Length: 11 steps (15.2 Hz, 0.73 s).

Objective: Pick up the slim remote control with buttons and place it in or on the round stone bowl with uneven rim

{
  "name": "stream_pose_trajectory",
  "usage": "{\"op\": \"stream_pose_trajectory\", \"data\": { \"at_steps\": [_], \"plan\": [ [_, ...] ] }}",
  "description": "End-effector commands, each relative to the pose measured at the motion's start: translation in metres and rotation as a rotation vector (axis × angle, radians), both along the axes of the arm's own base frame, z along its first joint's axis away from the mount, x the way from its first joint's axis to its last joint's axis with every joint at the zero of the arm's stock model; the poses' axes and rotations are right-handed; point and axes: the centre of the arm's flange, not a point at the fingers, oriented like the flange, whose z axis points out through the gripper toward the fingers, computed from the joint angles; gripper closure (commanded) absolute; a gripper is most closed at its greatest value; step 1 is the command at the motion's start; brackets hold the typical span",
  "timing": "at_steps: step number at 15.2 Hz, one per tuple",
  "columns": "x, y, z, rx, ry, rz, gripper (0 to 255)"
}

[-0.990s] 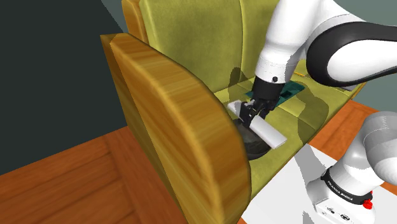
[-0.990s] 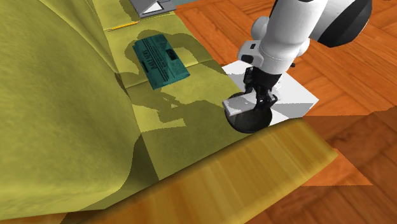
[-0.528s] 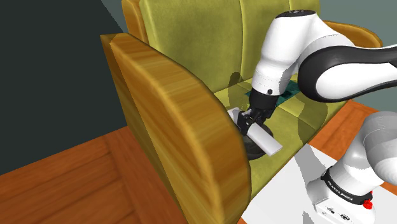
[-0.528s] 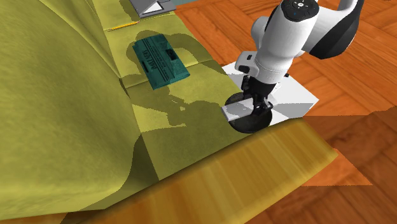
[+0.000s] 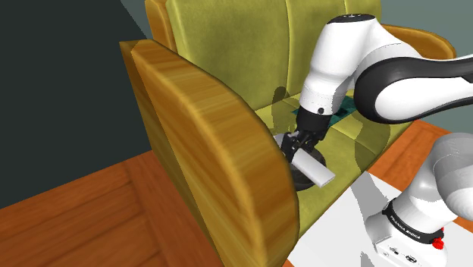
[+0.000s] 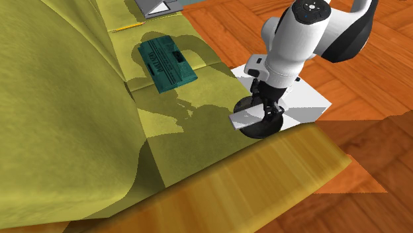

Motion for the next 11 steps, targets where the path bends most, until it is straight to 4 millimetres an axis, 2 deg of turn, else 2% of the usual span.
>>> {"op": "stream_pose_trajectory", "data": {
  "at_steps": [1,5,9,11],
  "plan": [
    [0.000,0.000,0.000,0.000,0.000,0.000,0],
    [0.000,0.000,0.000,0.000,0.000,0.000,0],
    [-0.001,0.001,0.050,0.000,0.000,0.000,0],
    [-0.001,0.001,0.050,0.000,0.000,0.000,0]
  ]
}}
